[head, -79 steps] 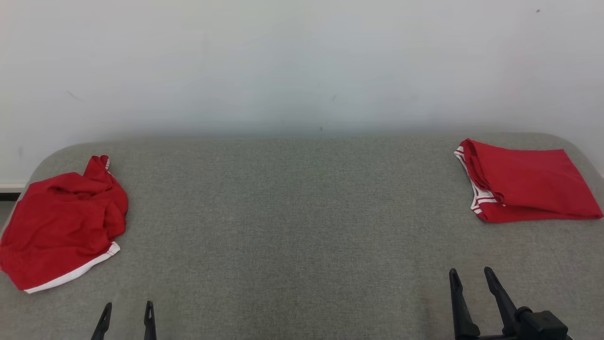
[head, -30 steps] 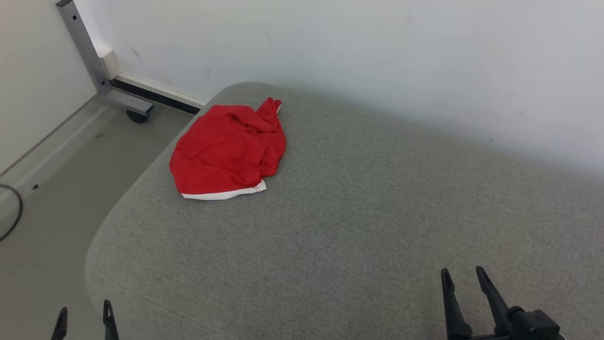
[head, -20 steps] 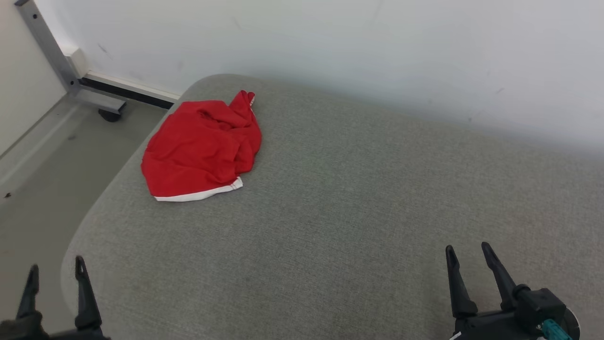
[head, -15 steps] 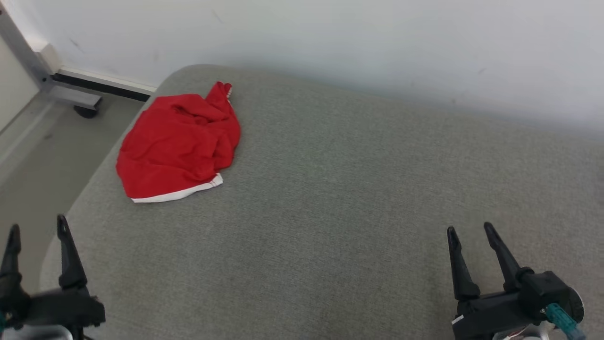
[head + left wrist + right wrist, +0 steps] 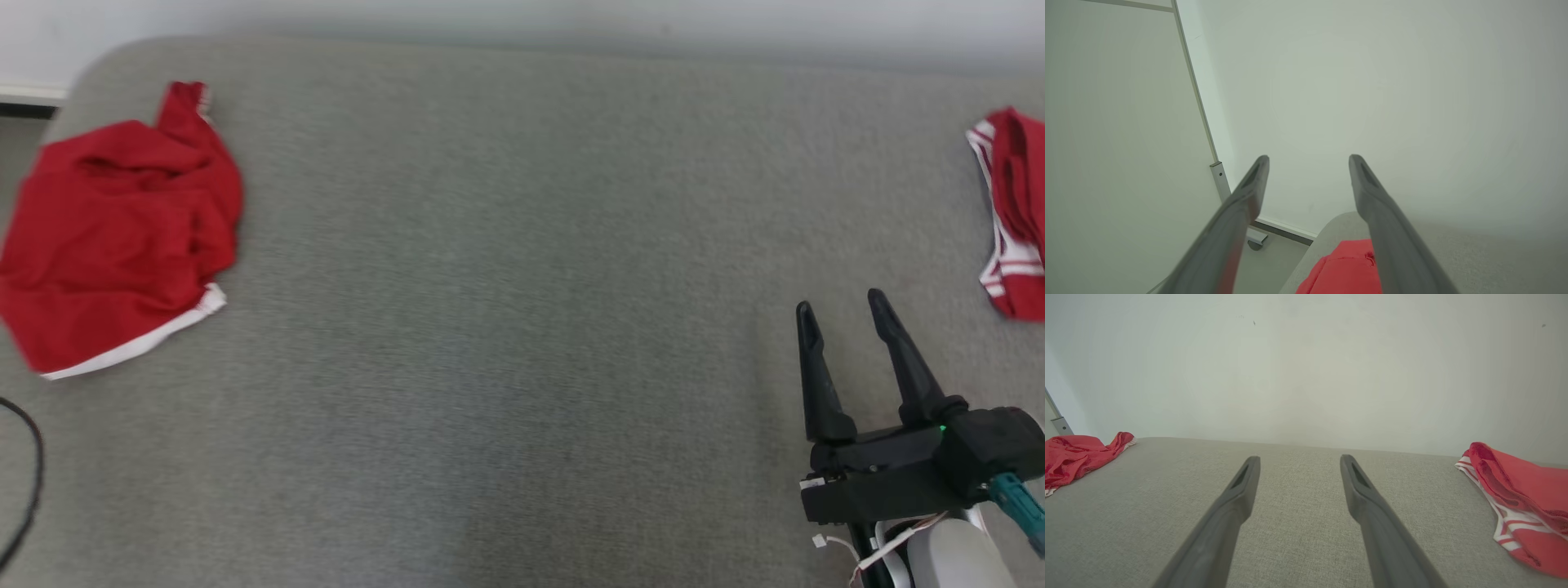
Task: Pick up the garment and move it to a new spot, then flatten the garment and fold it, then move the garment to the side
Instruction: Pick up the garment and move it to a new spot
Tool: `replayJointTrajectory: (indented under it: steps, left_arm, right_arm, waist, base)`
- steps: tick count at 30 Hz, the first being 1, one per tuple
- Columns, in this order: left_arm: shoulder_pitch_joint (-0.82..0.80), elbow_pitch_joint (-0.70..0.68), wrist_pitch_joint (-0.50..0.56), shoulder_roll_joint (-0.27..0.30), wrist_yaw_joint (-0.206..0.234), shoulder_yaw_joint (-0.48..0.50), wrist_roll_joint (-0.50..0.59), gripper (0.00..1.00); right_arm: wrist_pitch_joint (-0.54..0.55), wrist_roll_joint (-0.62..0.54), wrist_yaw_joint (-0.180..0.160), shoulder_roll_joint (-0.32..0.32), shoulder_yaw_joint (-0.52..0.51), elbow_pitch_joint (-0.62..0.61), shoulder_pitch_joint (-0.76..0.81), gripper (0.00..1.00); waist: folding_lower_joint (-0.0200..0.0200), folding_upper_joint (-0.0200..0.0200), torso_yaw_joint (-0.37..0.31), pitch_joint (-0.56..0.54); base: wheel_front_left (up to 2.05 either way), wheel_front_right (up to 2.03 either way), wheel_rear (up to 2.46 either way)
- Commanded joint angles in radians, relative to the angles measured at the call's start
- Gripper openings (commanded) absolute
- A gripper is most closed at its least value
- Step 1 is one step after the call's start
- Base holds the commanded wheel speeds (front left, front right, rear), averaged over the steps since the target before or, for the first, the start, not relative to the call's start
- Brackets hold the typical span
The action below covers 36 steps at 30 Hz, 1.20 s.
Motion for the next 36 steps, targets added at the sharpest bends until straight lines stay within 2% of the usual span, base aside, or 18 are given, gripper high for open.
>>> replayJointTrajectory:
  steps: [1, 10, 13, 19, 20, 25, 29, 30, 31, 32, 33, 36]
  left_arm:
    - [-0.028, 0.017, 0.007, 0.017, -0.005, 0.001, 0.004, 1.0]
    - [-0.196, 0.212, 0.095, 0.092, -0.022, -0.016, -0.015, 1.0]
    - [-0.234, 0.301, 0.162, 0.103, -0.005, -0.025, -0.013, 1.0]
    - [-0.299, 0.441, 0.3, 0.107, -0.032, -0.056, -0.03, 1.0]
    - [-0.313, 0.486, 0.358, 0.103, -0.042, -0.063, -0.046, 1.0]
    - [-0.359, 0.574, 0.513, 0.099, -0.028, -0.065, -0.067, 1.0]
    - [-0.389, 0.622, 0.624, 0.09, -0.038, -0.066, -0.095, 1.0]
    - [-0.394, 0.631, 0.644, 0.091, -0.037, -0.066, -0.102, 0.59]
    - [-0.399, 0.638, 0.657, 0.095, -0.031, -0.066, -0.103, 0.42]
    - [-0.4, 0.646, 0.672, 0.096, -0.029, -0.07, -0.102, 0.09]
    - [-0.399, 0.652, 0.685, 0.093, -0.036, -0.075, -0.103, 0.0]
    - [-0.401, 0.628, 0.627, 0.098, -0.038, -0.081, -0.096, 0.0]
  right_arm:
    - [-0.001, 0.001, -0.003, 0.0, -0.001, -0.013, -0.011, 1.0]
    - [0.018, -0.012, -0.003, -0.007, -0.023, -0.117, -0.003, 1.0]
    - [0.033, -0.023, -0.003, -0.019, -0.021, -0.157, 0.005, 1.0]
    - [0.067, -0.03, -0.003, -0.039, -0.028, -0.227, 0.023, 1.0]
    - [0.077, -0.034, -0.003, -0.047, -0.03, -0.243, 0.03, 1.0]
    - [0.099, -0.038, -0.003, -0.057, -0.027, -0.276, 0.045, 1.0]
    - [0.113, -0.04, -0.003, -0.06, -0.02, -0.291, 0.055, 1.0]
    - [0.118, -0.042, -0.003, -0.06, -0.019, -0.295, 0.057, 1.0]
    - [0.121, -0.043, -0.003, -0.059, -0.017, -0.297, 0.058, 1.0]
    - [0.124, -0.043, -0.003, -0.06, -0.015, -0.299, 0.058, 1.0]
    - [0.128, -0.043, -0.003, -0.062, -0.013, -0.301, 0.057, 1.0]
    - [0.131, -0.039, -0.003, -0.067, -0.019, -0.306, 0.056, 1.0]
  waist:
    - [-0.0001, -0.0002, -0.133, 0.136]
    - [-0.0001, -0.0002, -0.186, 0.223]
    - [-0.0001, -0.0002, -0.186, 0.238]
    - [-0.0001, -0.0002, -0.179, 0.25]
    - [-0.0001, -0.0002, -0.174, 0.249]
    - [-0.0001, -0.0002, -0.161, 0.24]
    - [-0.0001, -0.0002, -0.154, 0.231]
    - [-0.0001, -0.0002, -0.154, 0.228]
    - [-0.0001, -0.0002, -0.154, 0.227]
    - [-0.0001, -0.0002, -0.156, 0.226]
    - [-0.0001, -0.0002, -0.156, 0.225]
    - [-0.0001, -0.0002, -0.156, 0.223]
  base:
    - [0.0, 0.0, 0.0]
    - [0.0, 0.0, 0.0]
    - [0.0, 0.0, 0.0]
    - [0.0, 0.0, 0.0]
    - [0.0, 0.0, 0.0]
    - [0.0, 0.0, 0.0]
    - [0.0, 0.0, 0.0]
    - [0.0, 0.0, 0.0]
    - [0.0, 0.0, 0.0]
    - [0.0, 0.0, 0.0]
    - [0.0, 0.0, 0.0]
    - [0.0, 0.0, 0.0]
